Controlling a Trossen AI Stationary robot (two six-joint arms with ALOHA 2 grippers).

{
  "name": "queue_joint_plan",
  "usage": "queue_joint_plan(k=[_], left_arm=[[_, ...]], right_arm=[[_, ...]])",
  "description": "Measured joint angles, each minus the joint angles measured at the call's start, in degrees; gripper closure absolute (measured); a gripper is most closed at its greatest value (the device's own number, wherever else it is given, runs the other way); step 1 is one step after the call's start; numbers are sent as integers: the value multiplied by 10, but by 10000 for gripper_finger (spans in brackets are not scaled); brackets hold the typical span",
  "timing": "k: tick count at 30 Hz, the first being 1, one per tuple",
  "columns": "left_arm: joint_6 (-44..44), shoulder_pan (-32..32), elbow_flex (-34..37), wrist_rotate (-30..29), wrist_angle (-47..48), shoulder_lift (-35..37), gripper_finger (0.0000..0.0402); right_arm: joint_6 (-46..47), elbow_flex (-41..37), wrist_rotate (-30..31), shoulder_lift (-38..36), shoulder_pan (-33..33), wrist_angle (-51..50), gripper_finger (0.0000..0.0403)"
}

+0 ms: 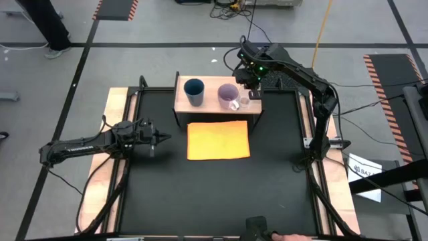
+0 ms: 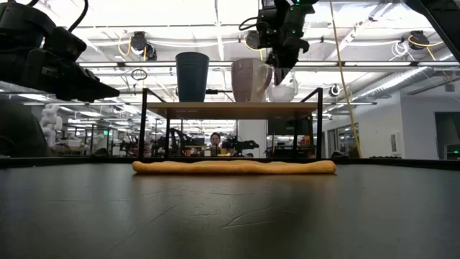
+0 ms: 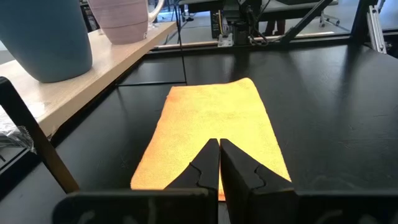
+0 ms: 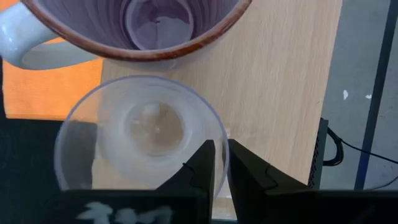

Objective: Stack small to large cups/mugs on shelf
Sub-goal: Put the transparent mug on the shelf

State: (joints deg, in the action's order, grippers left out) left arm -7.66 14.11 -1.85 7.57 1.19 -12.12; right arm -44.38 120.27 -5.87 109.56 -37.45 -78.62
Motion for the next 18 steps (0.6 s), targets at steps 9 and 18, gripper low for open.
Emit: queue_joint_plan(k=[9, 18], left_arm=[[0, 0, 0, 0, 1, 0, 385], [0, 0, 0, 0, 1, 0, 385]], right_arm=[[0, 0, -1, -1, 0, 3, 369], [6, 1, -4, -1, 1, 3, 369]])
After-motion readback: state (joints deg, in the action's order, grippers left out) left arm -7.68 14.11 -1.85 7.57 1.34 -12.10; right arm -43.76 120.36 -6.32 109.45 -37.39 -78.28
